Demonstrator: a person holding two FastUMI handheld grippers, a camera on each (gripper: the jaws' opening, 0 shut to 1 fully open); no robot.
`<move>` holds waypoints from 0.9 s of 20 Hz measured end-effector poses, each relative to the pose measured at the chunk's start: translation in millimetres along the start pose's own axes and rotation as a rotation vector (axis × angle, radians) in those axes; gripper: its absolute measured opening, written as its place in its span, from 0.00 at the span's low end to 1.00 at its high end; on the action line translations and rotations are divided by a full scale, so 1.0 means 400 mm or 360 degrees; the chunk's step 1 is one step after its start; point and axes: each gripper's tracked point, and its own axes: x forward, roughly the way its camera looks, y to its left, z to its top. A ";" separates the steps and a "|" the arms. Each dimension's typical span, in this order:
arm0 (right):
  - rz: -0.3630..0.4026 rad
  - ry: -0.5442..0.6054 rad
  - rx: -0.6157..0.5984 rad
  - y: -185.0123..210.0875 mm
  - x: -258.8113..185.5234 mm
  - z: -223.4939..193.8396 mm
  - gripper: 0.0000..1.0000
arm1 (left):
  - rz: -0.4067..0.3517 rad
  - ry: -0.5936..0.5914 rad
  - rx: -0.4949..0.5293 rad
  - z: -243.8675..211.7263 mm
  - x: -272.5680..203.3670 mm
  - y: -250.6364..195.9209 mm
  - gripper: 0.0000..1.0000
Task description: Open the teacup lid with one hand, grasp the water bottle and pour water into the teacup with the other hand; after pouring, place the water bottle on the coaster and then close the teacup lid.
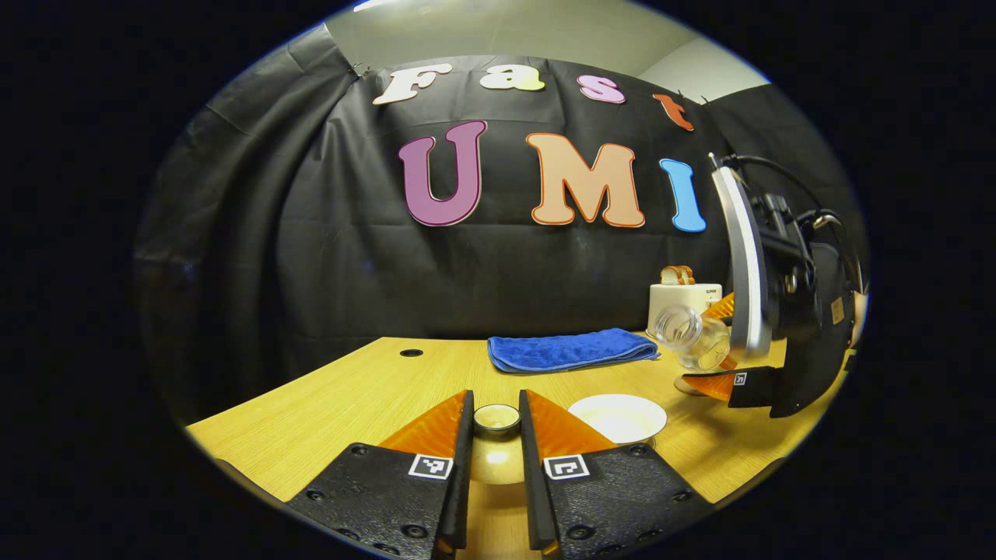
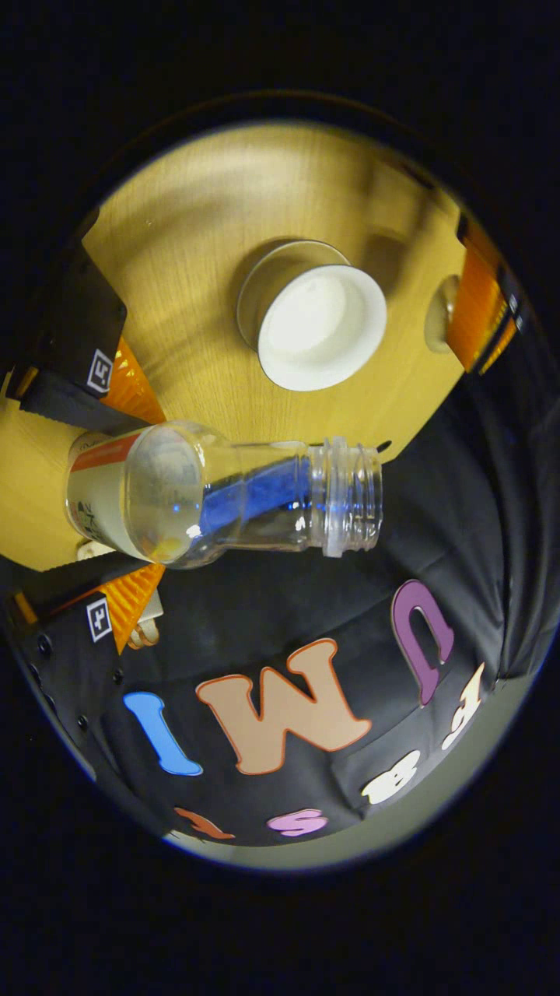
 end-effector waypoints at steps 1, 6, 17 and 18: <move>0.0009 -0.0015 0.0099 -0.005 -0.006 0.003 0.77 | 0.0000 -0.0001 0.0000 -0.001 0.000 0.002 0.28; 0.0081 -0.0014 0.0688 -0.038 -0.021 -0.019 0.79 | 0.0001 0.0000 0.0000 -0.001 -0.002 0.002 0.28; 0.0069 0.0017 0.1340 -0.128 0.031 -0.161 0.80 | -0.0002 -0.0001 0.0000 -0.001 0.000 0.000 0.28; 0.0066 0.0019 0.1392 -0.135 0.039 -0.173 0.81 | -0.0002 -0.0001 0.0000 0.001 0.000 0.000 0.28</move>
